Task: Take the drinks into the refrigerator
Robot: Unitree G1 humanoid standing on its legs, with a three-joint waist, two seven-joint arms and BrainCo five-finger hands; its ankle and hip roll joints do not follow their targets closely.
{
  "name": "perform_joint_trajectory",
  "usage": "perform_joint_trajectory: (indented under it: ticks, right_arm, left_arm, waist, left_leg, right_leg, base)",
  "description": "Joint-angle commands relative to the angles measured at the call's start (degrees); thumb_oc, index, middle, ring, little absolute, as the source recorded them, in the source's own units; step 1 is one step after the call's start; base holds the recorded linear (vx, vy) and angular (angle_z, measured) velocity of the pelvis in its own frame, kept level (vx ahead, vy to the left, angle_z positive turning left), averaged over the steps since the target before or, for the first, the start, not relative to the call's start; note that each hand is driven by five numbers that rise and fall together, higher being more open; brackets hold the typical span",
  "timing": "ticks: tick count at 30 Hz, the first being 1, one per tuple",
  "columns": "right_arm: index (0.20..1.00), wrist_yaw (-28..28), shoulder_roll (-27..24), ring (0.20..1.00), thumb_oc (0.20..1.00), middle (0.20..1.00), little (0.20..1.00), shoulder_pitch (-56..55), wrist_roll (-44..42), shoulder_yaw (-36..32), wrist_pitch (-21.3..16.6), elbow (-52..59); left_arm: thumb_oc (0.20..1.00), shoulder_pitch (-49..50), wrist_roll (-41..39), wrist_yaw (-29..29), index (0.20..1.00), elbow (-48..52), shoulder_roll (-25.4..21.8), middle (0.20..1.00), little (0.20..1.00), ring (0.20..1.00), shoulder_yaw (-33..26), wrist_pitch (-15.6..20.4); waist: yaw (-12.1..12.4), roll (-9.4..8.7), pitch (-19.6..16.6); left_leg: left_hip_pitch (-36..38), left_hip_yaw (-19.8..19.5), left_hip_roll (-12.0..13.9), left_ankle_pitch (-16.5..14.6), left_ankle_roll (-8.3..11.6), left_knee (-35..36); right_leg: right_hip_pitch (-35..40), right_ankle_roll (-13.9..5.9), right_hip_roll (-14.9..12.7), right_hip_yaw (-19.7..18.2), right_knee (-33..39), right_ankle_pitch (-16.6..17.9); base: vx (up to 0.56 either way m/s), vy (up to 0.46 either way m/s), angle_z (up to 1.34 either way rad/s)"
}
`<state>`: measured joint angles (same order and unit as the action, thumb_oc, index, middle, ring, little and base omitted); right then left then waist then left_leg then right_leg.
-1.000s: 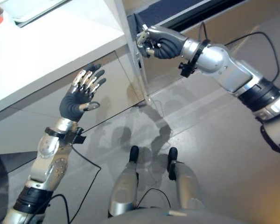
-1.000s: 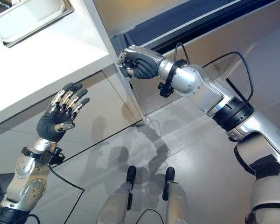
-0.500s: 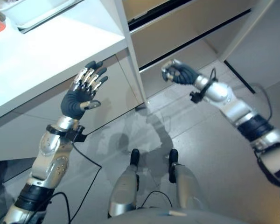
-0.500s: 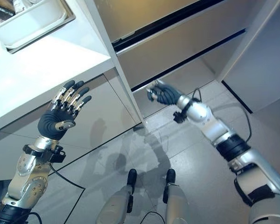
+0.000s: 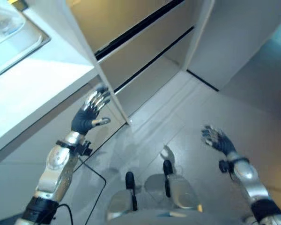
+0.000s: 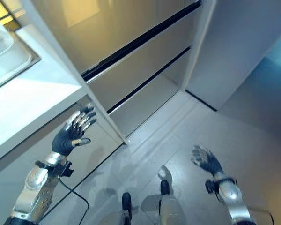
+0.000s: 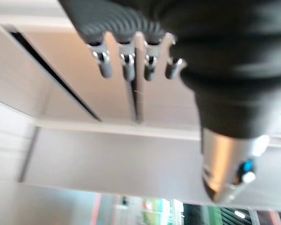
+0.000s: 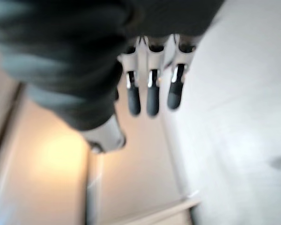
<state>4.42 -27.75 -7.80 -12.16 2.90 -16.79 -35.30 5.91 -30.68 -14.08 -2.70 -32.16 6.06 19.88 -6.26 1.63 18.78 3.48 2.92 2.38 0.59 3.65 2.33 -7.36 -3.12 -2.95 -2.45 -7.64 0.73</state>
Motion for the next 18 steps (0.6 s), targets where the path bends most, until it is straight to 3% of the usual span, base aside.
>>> perform_joint_trajectory:
  ticks: [1, 4, 5, 8, 10, 14, 18]
  right_arm:
    - [1.000, -0.1, 0.6, 1.000, 1.000, 1.000, 1.000, -0.7, -0.9, 0.8, -2.2, -1.6]
    - [1.000, 0.1, 1.0, 1.000, 1.000, 1.000, 1.000, -1.2, -0.9, 1.0, -2.1, -3.8]
    - [1.000, -1.4, 2.0, 1.000, 1.000, 1.000, 1.000, -1.4, 1.1, 1.0, -1.8, -11.8]
    - [1.000, -2.6, 3.0, 1.000, 1.000, 1.000, 1.000, -0.6, 2.6, 1.5, -1.2, -17.2]
    - [1.000, -2.8, 3.3, 1.000, 1.000, 1.000, 1.000, -0.6, 2.8, 1.5, -1.1, -18.0]
    - [1.000, -3.2, 3.7, 1.000, 1.000, 1.000, 1.000, 0.0, 4.6, 2.1, -0.2, -20.0]
    - [1.000, -3.6, 4.5, 1.000, 1.000, 1.000, 1.000, 1.9, 6.8, 3.7, 1.3, -22.1]
  left_arm:
    - [1.000, 2.8, 4.9, 0.2, 1.000, -3.9, -0.4, 1.000, 1.000, 1.000, 1.4, 3.6]
    - [1.000, 3.2, 7.2, 0.6, 1.000, -7.2, -0.2, 1.000, 1.000, 1.000, 2.2, 3.7]
    - [1.000, 4.7, 15.9, 2.2, 1.000, -22.3, 1.5, 1.000, 1.000, 1.000, 5.1, 3.4]
    - [1.000, 3.8, 23.2, 4.9, 1.000, -35.9, 3.8, 1.000, 1.000, 1.000, 5.4, 2.9]
    - [1.000, 3.7, 24.0, 5.3, 1.000, -37.3, 4.2, 1.000, 1.000, 1.000, 5.4, 2.9]
    - [1.000, 3.2, 24.5, 6.6, 1.000, -50.2, 8.4, 1.000, 1.000, 1.000, 1.7, -0.4]
    - [1.000, 0.9, 29.8, 9.5, 1.000, -64.7, 13.1, 1.000, 1.000, 1.000, -1.7, -4.8]
  waist:
    - [-0.3, -2.23, -5.8]
    - [-0.4, -2.20, -6.2]
    - [-0.6, -2.10, -8.1]
    - [-1.0, -2.05, -9.5]
    - [-1.1, -2.02, -9.8]
    - [-1.0, -2.03, -10.8]
    - [-0.9, -2.21, -11.7]
  left_leg:
    - [-0.9, -0.1, -4.5, -7.2, -4.74, -4.5]
    - [-0.5, 0.0, -4.4, -7.2, -4.74, -4.2]
    - [0.8, 0.3, -4.4, -7.1, -4.74, -3.3]
    - [1.6, 0.5, -4.3, -7.0, -4.76, -2.5]
    - [1.8, 0.5, -4.3, -7.1, -4.78, -2.4]
    - [2.5, 0.8, -4.3, -7.1, -4.92, -2.0]
    - [2.9, 1.2, -4.2, -7.1, -5.00, -1.8]
  right_leg:
    - [-0.2, -3.61, -1.5, 0.0, 2.4, 1.2]
    - [0.2, -3.67, -1.6, 0.0, 2.4, 1.2]
    - [1.9, -3.93, -1.8, 0.5, 3.6, 1.1]
    - [2.7, -4.01, -1.8, 0.6, 4.3, 1.2]
    - [3.0, -3.99, -1.8, 0.6, 4.4, 1.2]
    - [3.7, -3.79, -1.8, 0.5, 5.0, 1.3]
    - [4.1, -3.60, -1.6, 0.2, 5.3, 1.2]
  base:
    - [0.02, 0.004, -0.05]
    - [0.02, 0.006, -0.01]
    - [0.07, 0.022, -0.05]
    - [0.02, 0.006, -0.01]
    - [0.00, 0.000, 0.00]
    - [0.02, 0.000, 0.01]
    - [0.00, 0.000, 0.00]
